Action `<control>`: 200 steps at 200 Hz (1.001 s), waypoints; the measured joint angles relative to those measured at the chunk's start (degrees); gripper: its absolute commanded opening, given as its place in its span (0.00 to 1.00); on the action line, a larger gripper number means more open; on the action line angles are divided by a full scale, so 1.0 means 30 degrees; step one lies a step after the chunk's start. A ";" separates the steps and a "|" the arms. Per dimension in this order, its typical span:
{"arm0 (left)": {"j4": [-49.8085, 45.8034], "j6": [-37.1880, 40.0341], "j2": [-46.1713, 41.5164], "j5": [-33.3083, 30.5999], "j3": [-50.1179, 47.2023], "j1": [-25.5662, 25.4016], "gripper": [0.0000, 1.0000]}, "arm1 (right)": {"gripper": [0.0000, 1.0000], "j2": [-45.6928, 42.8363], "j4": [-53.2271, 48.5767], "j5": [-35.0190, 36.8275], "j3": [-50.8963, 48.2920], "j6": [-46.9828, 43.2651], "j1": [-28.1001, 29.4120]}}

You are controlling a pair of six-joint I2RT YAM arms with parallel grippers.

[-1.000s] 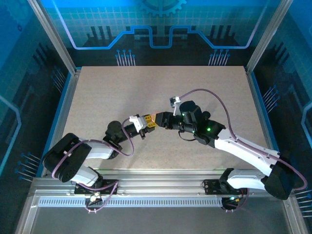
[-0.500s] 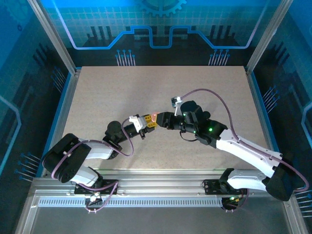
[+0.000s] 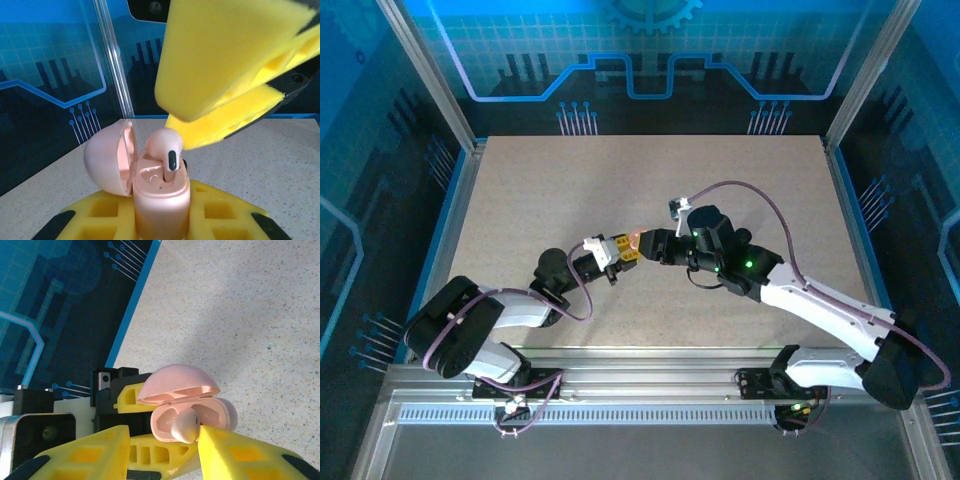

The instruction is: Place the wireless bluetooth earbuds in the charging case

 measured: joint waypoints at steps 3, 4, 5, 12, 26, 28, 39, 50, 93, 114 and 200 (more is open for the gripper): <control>0.0000 0.0000 -0.0007 0.0000 0.0000 0.0000 0.16 | 0.41 0.0051 0.0000 -0.0044 0.0000 0.0000 0.0000; 0.0000 0.0000 -0.0007 0.0000 0.0000 0.0000 0.16 | 0.41 0.0066 0.0007 -0.0051 0.0007 0.0000 0.0000; 0.0000 0.0000 -0.0007 0.0000 0.0000 0.0007 0.16 | 0.41 0.0073 0.0007 -0.0058 0.0007 0.0000 0.0000; -0.0029 0.0000 -0.0015 -0.0007 -0.0007 0.0007 0.16 | 0.41 0.0182 0.0029 -0.0124 0.0044 0.0000 0.0000; -0.0087 0.0000 -0.0015 -0.0087 -0.0044 0.0007 0.16 | 0.40 0.0321 0.0146 -0.0197 0.0080 0.0000 0.0000; -0.0087 0.0000 -0.0015 -0.0087 -0.0051 0.0007 0.16 | 0.40 0.0328 0.0146 -0.0204 0.0080 0.0000 0.0000; -0.0095 0.0000 -0.0015 -0.0131 -0.0080 0.0007 0.16 | 0.40 0.0372 0.0146 -0.0255 0.0080 0.0000 -0.0007; -0.0102 0.0000 -0.0015 -0.0153 -0.0109 0.0007 0.16 | 0.40 0.0408 0.0146 -0.0262 0.0102 -0.0007 -0.0007; -0.0160 0.0000 -0.0022 -0.0160 -0.0109 0.0007 0.16 | 0.40 0.0554 0.0131 -0.0270 0.0248 -0.0102 -0.0036; -0.0168 0.0000 -0.0051 -0.0138 -0.0109 0.0007 0.16 | 0.40 0.0787 0.0153 -0.0284 0.0532 -0.0226 -0.0095; -0.0648 0.0007 -0.0765 0.0007 -0.0109 0.0000 0.16 | 0.39 0.1188 0.0109 -0.0758 0.1341 -0.0852 -0.0124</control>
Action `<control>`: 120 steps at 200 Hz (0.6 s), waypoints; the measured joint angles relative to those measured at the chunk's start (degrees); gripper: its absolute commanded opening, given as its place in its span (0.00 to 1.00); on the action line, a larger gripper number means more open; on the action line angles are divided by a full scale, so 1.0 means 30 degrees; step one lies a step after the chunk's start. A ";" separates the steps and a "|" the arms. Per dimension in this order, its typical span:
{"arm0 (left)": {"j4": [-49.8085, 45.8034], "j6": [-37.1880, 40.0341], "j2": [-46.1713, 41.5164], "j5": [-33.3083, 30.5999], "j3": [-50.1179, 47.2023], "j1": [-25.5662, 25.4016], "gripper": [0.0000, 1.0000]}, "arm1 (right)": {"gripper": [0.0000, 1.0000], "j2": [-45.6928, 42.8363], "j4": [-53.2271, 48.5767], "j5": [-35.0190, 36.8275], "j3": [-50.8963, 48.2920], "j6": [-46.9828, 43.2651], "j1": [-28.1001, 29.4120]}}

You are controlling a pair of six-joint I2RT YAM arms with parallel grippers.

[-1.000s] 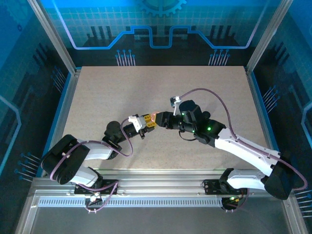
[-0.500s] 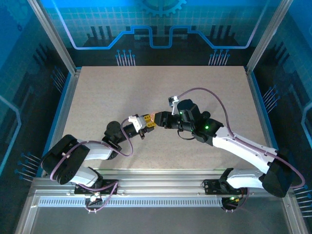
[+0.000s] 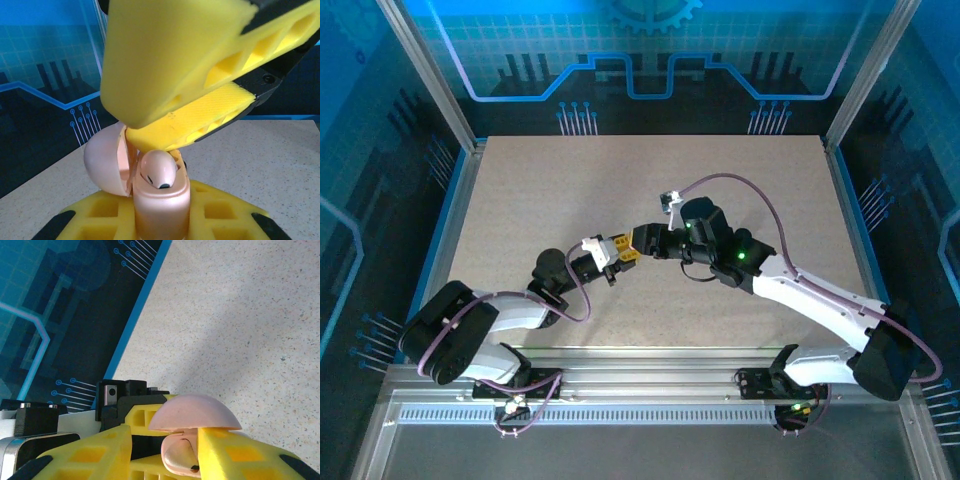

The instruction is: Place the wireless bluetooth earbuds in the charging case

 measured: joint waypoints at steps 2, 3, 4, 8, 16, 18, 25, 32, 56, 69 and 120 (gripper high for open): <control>0.0000 0.0000 -0.0007 0.0000 0.0000 0.0000 0.16 | 0.39 0.0000 -0.0007 0.0000 0.0000 -0.0015 0.0000; 0.0000 0.0000 -0.0007 0.0000 0.0000 0.0000 0.16 | 0.39 0.0000 -0.0007 0.0000 0.0000 -0.0022 0.0000; 0.0000 0.0000 -0.0007 0.0000 0.0000 0.0000 0.16 | 0.39 0.0000 -0.0022 0.0000 0.0007 -0.0029 0.0000; -0.0007 -0.0007 -0.0022 0.0000 0.0000 0.0000 0.16 | 0.39 0.0000 -0.0036 0.0000 0.0015 -0.0087 0.0000; -0.0022 -0.0022 -0.0036 -0.0036 0.0000 0.0000 0.16 | 0.39 -0.0007 -0.0051 0.0000 0.0015 -0.0160 0.0000; -0.0029 -0.0066 -0.0036 -0.0080 0.0000 0.0000 0.16 | 0.39 -0.0007 -0.0066 0.0007 0.0015 -0.0160 0.0000; -0.0051 -0.0109 -0.0044 -0.0175 0.0000 0.0000 0.16 | 0.39 -0.0015 -0.0138 0.0029 0.0015 -0.0240 0.0000; -0.0095 -0.0146 -0.0058 -0.0386 0.0000 0.0000 0.16 | 0.39 -0.0044 -0.0262 0.0080 0.0015 -0.0335 -0.0007; -0.0087 -0.0226 -0.0109 -0.1217 -0.0073 0.0000 0.16 | 0.39 -0.0335 -0.1290 0.0350 0.0124 -0.0772 -0.0124; -0.0102 -0.0393 -0.0160 -0.1698 -0.0226 0.0000 0.16 | 0.39 -0.0401 -0.2215 0.0510 0.0546 -0.1071 -0.0357; -0.0525 -0.1042 -0.0233 -0.3067 -0.0532 0.0000 0.15 | 0.38 -0.0051 -0.6062 0.0787 0.3577 -0.2980 -0.1872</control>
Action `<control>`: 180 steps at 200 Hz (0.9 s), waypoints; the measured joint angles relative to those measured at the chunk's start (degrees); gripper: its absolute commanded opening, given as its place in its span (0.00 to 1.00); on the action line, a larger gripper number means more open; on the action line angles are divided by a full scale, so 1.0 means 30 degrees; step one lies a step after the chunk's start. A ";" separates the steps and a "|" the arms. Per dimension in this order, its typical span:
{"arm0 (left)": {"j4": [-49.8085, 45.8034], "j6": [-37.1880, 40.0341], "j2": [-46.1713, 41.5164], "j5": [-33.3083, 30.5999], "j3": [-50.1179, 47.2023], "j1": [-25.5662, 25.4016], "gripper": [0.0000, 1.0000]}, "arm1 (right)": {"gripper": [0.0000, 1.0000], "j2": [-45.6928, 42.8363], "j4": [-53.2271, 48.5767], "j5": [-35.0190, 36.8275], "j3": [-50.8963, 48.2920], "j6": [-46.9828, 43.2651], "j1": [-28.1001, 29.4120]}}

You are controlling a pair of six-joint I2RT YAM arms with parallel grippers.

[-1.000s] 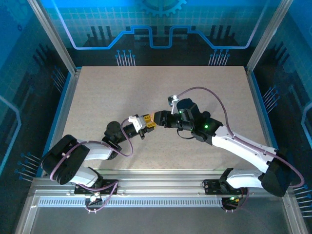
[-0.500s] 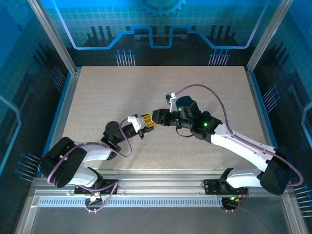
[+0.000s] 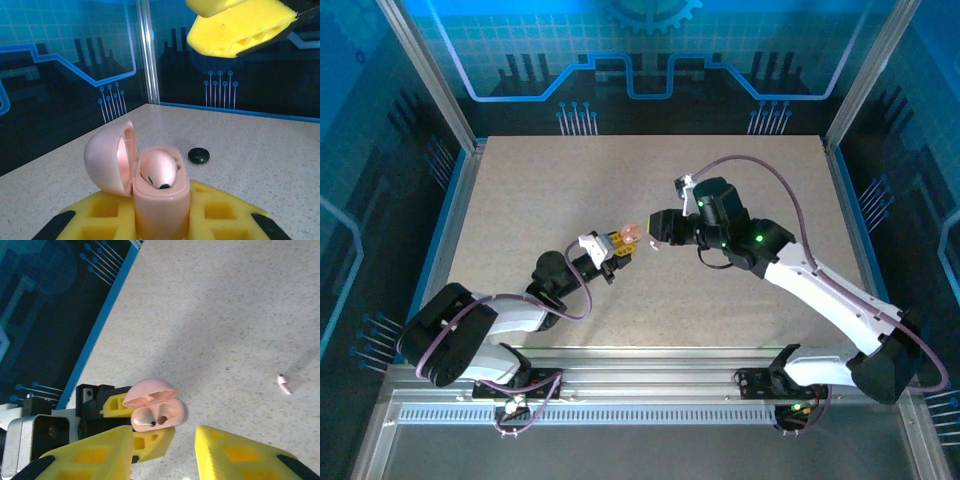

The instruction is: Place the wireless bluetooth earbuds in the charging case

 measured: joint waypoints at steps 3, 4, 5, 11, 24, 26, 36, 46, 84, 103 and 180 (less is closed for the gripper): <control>0.0000 -0.0073 0.0000 -0.0066 0.0000 0.0000 0.15 | 0.38 0.0058 -0.0175 0.0000 0.0124 -0.0095 -0.0073; 0.0000 -0.0080 0.0000 -0.0087 0.0000 0.0000 0.15 | 0.38 0.0080 -0.0219 0.0007 0.0153 -0.0124 -0.0102; 0.0000 -0.0095 0.0000 -0.0124 0.0000 0.0000 0.15 | 0.38 0.0102 -0.0270 0.0007 0.0182 -0.0153 -0.0124; 0.0000 -0.0146 0.0000 -0.0270 0.0000 0.0000 0.15 | 0.38 0.0270 -0.0634 0.0000 0.0386 -0.0350 -0.0299; -0.0058 -0.0393 -0.0022 -0.0539 0.0000 0.0000 0.15 | 0.38 0.0721 -0.1443 -0.0007 0.0765 -0.0823 -0.0656; -0.0095 -0.0466 -0.0044 -0.0561 0.0000 0.0000 0.15 | 0.38 0.0794 -0.1545 -0.0015 0.0809 -0.0896 -0.0685; -0.0430 -0.0627 -0.0248 -0.0787 -0.0022 0.0000 0.15 | 0.38 0.1209 -0.2178 -0.0007 0.1078 -0.1253 -0.0918; -0.0969 -0.0801 -0.0670 -0.0969 -0.0058 0.0000 0.15 | 0.38 0.1654 -0.2798 0.0007 0.1341 -0.1617 -0.1115; -0.4087 -0.1304 -0.3767 -0.1683 -0.0153 0.0000 0.14 | 0.38 0.3213 -0.4532 0.0066 0.2339 -0.2790 -0.1545; -0.6229 -0.1588 -0.5581 -0.2222 -0.0255 0.0000 0.14 | 0.38 0.4007 -0.5049 0.0153 0.2885 -0.3206 -0.1676; -1.4936 -0.2288 -1.1052 -0.5107 -0.0386 0.0000 0.15 | 0.39 0.9355 -0.8539 0.0816 0.6870 -0.5093 -0.1756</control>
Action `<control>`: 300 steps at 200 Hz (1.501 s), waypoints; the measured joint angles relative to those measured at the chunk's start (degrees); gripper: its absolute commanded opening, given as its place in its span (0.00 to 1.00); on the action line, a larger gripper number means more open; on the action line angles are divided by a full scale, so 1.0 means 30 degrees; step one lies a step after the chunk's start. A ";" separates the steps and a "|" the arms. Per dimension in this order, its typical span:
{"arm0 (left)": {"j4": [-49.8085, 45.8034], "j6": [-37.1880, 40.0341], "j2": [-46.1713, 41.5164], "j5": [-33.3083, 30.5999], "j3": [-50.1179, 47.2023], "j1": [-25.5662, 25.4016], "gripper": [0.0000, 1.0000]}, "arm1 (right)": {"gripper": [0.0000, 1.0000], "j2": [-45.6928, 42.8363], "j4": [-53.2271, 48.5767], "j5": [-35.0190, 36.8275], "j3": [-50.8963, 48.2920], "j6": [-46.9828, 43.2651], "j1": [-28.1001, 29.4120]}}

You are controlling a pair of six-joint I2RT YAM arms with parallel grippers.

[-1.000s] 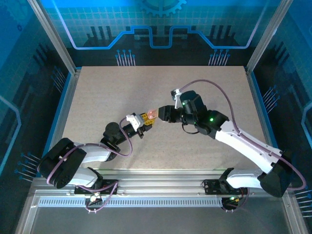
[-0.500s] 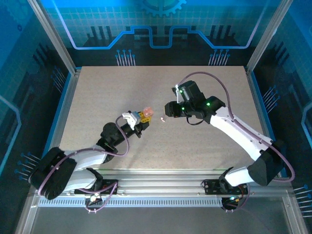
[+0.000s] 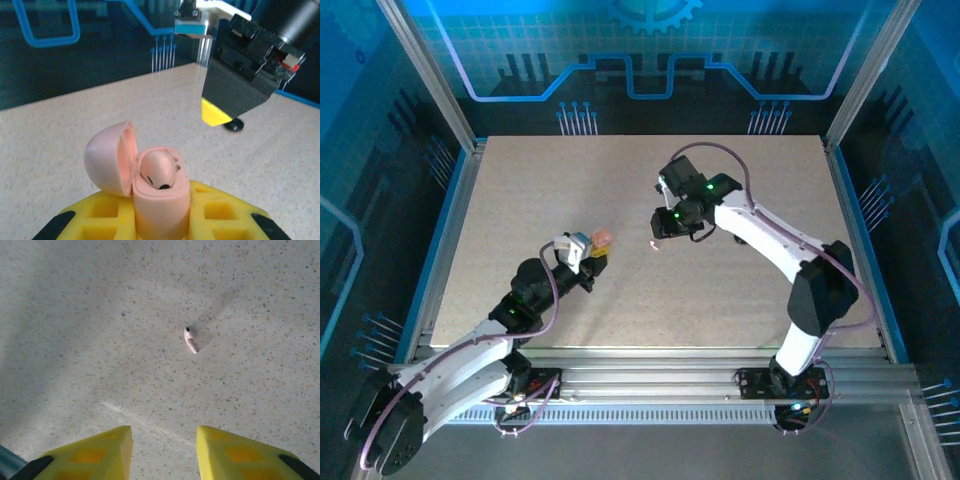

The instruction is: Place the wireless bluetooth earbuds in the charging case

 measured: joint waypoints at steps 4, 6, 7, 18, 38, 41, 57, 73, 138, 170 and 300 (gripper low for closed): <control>-0.0386 -0.0073 -0.0146 -0.0102 0.0000 0.0000 0.14 | 0.39 0.0255 -0.0189 0.0051 0.0233 -0.0102 0.0000; -0.0576 -0.0109 -0.0226 -0.0175 0.0000 0.0000 0.14 | 0.39 0.0364 -0.0270 0.0058 0.0321 -0.0146 0.0000; -0.0656 -0.0138 -0.0262 -0.0197 0.0000 0.0000 0.14 | 0.39 0.0444 -0.0291 0.0058 0.0386 -0.0189 0.0000; -0.1566 -0.0313 -0.0627 -0.0452 0.0000 0.0000 0.14 | 0.40 0.1158 -0.0794 0.0146 0.0991 -0.0466 0.0000; -0.2929 -0.0423 -0.1246 -0.0758 0.0000 0.0000 0.14 | 0.41 0.2397 -0.1479 0.0423 0.2025 -0.0984 0.0000; -0.3089 -0.0452 -0.1333 -0.0809 0.0000 0.0000 0.15 | 0.41 0.2594 -0.1574 0.0430 0.2186 -0.1093 0.0000; -0.3854 -0.0554 -0.1654 -0.1042 0.0036 0.0000 0.15 | 0.41 0.3636 -0.2113 0.0641 0.3060 -0.1472 0.0000; -0.4328 -0.0670 -0.1778 -0.1290 0.0051 0.0000 0.15 | 0.41 0.4743 -0.2586 0.0882 0.3978 -0.1989 -0.0022; -0.5071 -0.0663 -0.1268 -0.1938 0.0073 0.0000 0.15 | 0.40 0.7701 -0.3891 0.1078 0.6492 -0.4911 -0.0736; -0.5464 -0.0262 -0.0947 -0.2142 0.0393 0.0000 0.15 | 0.40 0.8859 -0.4328 0.0838 0.7832 -0.5727 -0.0874; -0.6652 -0.0109 -0.1683 -0.2871 0.0801 0.0000 0.15 | 0.40 1.2852 -0.6579 0.0423 1.2466 -0.7883 -0.1195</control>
